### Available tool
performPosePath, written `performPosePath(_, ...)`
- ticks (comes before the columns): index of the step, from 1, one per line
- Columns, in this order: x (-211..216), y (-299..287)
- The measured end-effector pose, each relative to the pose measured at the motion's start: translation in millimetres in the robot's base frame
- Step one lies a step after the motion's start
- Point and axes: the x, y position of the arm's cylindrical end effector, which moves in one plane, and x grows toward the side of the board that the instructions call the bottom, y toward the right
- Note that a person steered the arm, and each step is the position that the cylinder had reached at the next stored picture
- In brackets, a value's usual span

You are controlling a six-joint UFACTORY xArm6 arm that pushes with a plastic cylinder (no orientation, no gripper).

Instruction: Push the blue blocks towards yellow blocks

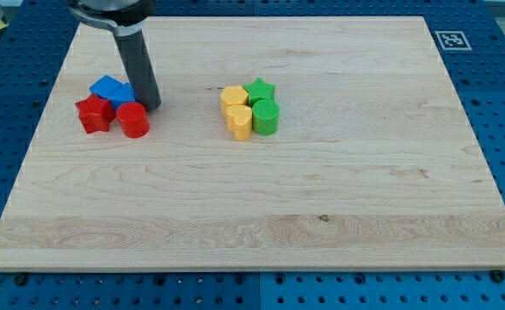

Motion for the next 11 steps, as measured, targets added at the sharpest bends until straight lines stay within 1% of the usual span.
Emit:
performPosePath(1,-21,3)
performPosePath(2,-59,-7)
performPosePath(3,-74,-51)
performPosePath(4,-74,-123)
performPosePath(5,-59,-149)
performPosePath(7,-9,-92)
performPosePath(9,-5,-17)
performPosePath(10,-5,4)
performPosePath(11,-3,4)
